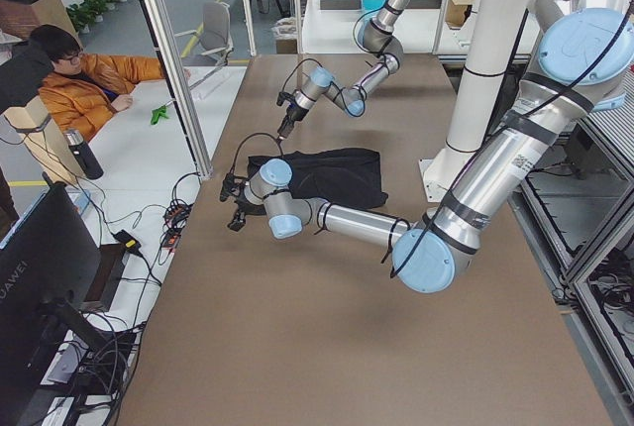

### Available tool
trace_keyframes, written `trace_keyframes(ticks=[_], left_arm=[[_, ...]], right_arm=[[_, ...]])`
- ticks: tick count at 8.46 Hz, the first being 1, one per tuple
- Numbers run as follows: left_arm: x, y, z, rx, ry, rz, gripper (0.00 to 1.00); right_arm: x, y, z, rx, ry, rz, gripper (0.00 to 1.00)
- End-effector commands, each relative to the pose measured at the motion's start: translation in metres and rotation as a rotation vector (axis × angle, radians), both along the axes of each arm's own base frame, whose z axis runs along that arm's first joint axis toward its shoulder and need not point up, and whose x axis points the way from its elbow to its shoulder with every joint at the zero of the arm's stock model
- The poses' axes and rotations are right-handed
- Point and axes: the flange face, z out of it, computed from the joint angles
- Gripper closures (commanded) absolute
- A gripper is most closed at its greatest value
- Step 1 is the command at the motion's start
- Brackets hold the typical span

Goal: Fold clothes

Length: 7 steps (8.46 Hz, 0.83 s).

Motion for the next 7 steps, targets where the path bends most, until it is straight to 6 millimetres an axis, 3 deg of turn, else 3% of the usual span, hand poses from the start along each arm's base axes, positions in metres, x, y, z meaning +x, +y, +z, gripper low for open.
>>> trace_keyframes(ticks=[1, 3, 6, 7], left_arm=[[-0.011, 0.001, 0.012, 0.005, -0.001, 0.009, 0.05], [-0.011, 0.001, 0.012, 0.004, -0.002, 0.009, 0.05], [-0.011, 0.000, 0.012, 0.005, -0.004, 0.003, 0.05], [-0.011, 0.000, 0.013, 0.003, -0.006, 0.002, 0.05]], right_arm=[[-0.037, -0.044, -0.024, 0.009, 0.079, 0.064, 0.06], [-0.075, -0.070, -0.002, -0.018, 0.146, 0.085, 0.07], [-0.125, -0.039, 0.032, -0.017, 0.218, 0.064, 0.22], [-0.128, -0.037, 0.033, -0.016, 0.222, 0.064, 0.30]])
